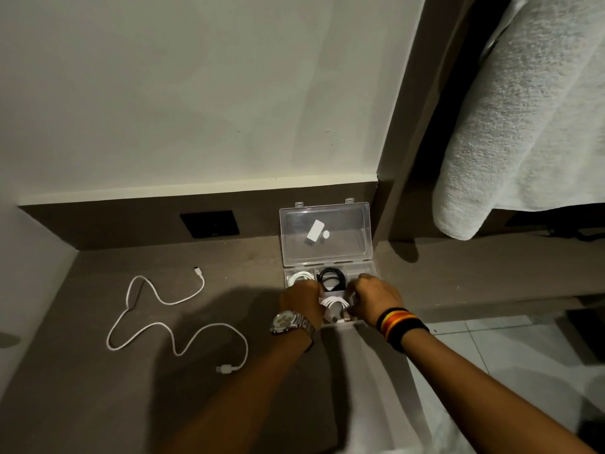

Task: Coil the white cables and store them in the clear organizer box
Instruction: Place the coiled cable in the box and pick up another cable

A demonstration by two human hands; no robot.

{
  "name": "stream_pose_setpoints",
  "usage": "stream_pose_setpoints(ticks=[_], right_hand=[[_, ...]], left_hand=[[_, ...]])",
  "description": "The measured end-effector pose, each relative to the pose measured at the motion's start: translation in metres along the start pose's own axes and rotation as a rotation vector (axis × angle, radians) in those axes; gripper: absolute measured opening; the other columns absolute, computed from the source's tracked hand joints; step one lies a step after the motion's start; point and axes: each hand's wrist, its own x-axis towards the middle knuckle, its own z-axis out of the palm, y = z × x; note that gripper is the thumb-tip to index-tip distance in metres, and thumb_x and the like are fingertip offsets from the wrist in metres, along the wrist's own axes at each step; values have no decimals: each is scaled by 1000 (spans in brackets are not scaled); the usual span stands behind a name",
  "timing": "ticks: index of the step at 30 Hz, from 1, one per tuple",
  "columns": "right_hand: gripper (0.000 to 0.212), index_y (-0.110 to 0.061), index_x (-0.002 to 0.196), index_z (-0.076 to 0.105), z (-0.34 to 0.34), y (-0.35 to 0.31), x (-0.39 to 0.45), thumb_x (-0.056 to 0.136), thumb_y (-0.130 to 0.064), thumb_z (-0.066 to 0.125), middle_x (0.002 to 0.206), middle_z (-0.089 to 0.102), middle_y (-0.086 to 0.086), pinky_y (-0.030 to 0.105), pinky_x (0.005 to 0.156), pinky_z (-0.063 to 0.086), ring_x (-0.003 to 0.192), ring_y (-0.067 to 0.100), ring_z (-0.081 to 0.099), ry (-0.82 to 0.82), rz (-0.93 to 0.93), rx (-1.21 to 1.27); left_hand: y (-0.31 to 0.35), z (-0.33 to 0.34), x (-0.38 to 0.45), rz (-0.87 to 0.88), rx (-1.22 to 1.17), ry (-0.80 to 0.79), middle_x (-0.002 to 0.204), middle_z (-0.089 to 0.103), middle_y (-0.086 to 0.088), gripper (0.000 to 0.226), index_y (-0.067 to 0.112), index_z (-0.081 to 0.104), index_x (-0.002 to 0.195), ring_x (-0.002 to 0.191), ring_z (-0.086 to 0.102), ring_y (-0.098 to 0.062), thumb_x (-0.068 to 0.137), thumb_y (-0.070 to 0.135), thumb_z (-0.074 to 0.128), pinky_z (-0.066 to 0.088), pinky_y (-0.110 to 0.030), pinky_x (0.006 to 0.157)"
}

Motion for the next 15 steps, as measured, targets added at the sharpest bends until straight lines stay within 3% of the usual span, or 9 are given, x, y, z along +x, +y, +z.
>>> stream_pose_setpoints(ticks=[4,8,15], right_hand=[[23,-25,104,74,-4,-9,-13,86,-39,76,107,69,0,37,80,58,92,21,67,142,17,106],[13,-24,97,72,-1,-51,-30,87,-32,72,105,67,1,34,70,52,91,28,69,265,-78,134],[30,-30,119,71,49,-154,-73,91,-27,60,119,63,4,40,82,58,102,30,67,159,-419,124]], left_hand=[[-32,-21,-25,61,-79,162,86,74,-4,6,18,75,81,78,70,-28,76,22,74,56,-34,66],[-88,-50,-54,31,-40,134,91,68,11,12,34,71,89,81,65,-16,85,37,60,45,-24,66],[-172,-61,-123,189,71,94,100,71,9,20,31,71,98,91,66,-16,85,39,57,52,-29,76]])
